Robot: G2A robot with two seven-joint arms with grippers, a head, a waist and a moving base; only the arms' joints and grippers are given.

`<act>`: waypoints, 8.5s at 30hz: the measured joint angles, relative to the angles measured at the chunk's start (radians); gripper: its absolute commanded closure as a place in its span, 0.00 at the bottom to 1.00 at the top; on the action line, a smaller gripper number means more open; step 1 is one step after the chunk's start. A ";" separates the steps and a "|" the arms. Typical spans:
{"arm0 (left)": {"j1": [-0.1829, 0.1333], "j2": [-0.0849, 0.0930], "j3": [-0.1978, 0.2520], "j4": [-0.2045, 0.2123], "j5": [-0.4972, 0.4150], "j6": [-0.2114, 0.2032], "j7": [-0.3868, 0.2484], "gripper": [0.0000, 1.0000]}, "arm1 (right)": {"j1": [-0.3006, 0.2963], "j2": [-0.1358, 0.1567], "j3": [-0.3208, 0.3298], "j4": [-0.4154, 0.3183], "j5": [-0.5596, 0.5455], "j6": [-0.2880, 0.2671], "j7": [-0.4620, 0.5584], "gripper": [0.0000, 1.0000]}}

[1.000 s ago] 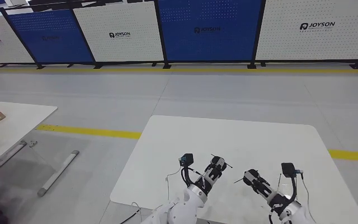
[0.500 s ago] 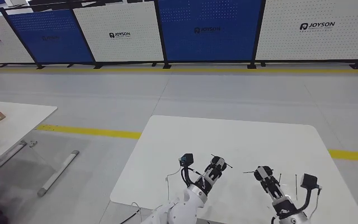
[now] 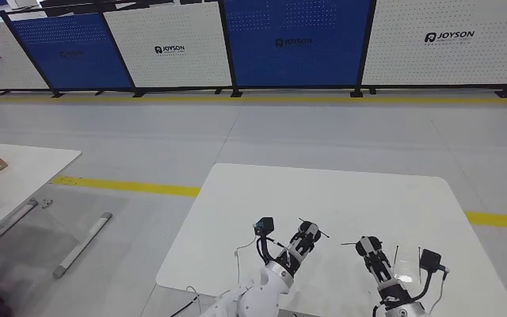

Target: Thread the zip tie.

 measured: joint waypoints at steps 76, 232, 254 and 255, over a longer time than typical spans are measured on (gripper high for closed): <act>0.000 0.000 0.000 0.000 0.000 0.000 0.000 1.00 | 0.065 -0.130 -0.078 0.057 -0.131 0.116 -0.042 1.00; 0.004 -0.020 0.013 0.007 -0.004 -0.050 0.037 1.00 | 0.051 -0.261 -0.029 0.119 -0.149 0.039 -0.020 1.00; -0.004 -0.038 0.024 0.021 -0.044 -0.075 0.053 1.00 | 0.047 -0.275 -0.015 0.137 -0.097 0.015 -0.059 1.00; -0.004 -0.038 0.024 0.021 -0.044 -0.075 0.053 1.00 | 0.047 -0.275 -0.015 0.137 -0.097 0.015 -0.059 1.00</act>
